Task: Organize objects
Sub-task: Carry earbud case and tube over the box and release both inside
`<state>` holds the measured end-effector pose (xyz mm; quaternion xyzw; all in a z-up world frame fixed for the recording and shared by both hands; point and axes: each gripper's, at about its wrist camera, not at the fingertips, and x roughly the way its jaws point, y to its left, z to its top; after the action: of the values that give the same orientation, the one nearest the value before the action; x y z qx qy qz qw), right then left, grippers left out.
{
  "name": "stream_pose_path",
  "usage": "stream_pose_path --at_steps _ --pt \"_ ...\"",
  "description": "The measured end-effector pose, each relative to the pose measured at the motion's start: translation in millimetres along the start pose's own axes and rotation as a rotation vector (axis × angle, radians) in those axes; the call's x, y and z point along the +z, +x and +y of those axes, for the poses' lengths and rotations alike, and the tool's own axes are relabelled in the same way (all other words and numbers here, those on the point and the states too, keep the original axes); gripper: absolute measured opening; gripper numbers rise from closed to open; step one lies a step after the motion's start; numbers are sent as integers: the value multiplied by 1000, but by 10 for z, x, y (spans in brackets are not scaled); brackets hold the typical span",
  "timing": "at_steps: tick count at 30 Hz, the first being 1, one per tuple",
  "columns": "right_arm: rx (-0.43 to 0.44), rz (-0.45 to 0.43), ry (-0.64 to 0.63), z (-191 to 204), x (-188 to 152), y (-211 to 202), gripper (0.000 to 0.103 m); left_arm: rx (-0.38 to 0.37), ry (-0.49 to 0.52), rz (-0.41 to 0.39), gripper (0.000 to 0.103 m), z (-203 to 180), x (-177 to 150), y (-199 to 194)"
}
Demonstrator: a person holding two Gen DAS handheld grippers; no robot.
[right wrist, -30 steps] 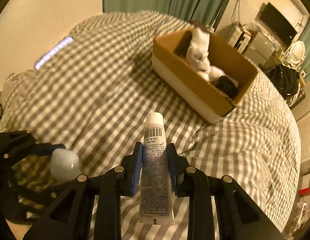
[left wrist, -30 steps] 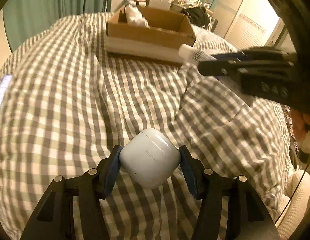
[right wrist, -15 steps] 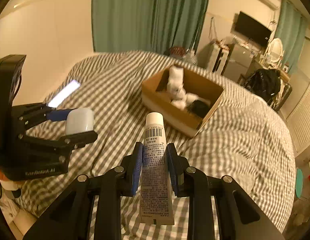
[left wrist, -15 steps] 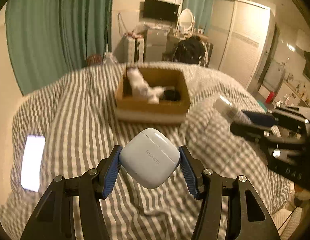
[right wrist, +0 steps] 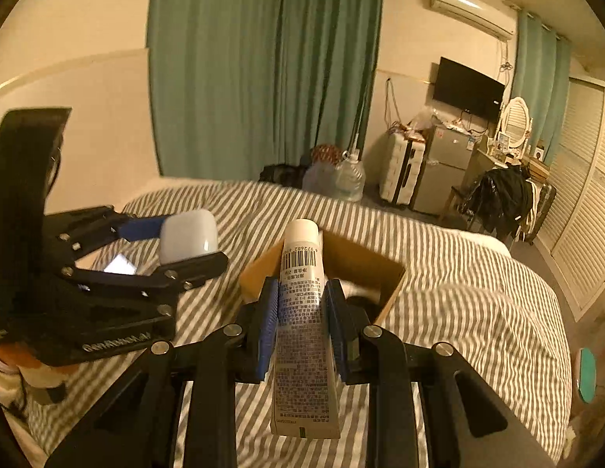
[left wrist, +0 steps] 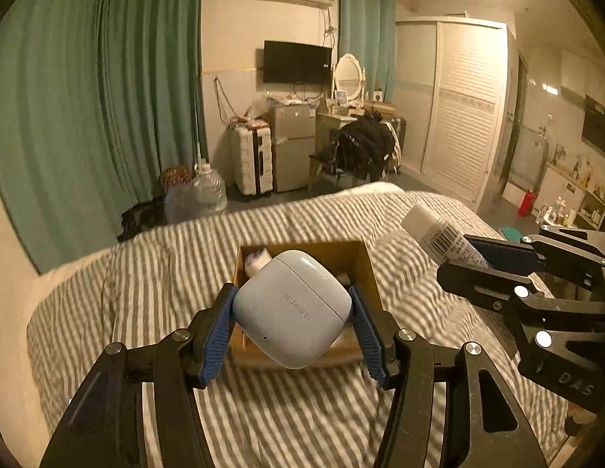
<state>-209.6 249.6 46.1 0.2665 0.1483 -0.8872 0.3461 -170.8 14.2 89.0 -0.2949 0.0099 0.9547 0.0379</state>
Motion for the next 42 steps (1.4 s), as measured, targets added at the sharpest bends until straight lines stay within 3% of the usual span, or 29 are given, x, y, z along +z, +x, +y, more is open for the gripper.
stream_pose_path --at_steps 6,11,22,30,42 --pt "-22 -11 32 -329 379 427 24 -18 13 11 59 43 355 664" --pt "-6 7 80 -566 515 918 24 -13 27 27 59 86 443 1175" --pt "29 151 198 -970 176 2154 24 -15 -2 178 59 294 47 2295" --pt "38 240 217 -1051 -200 2641 24 -21 -9 228 59 316 -171 2561" --pt "22 231 260 -1218 -203 2567 24 2 27 264 61 230 -183 2500"
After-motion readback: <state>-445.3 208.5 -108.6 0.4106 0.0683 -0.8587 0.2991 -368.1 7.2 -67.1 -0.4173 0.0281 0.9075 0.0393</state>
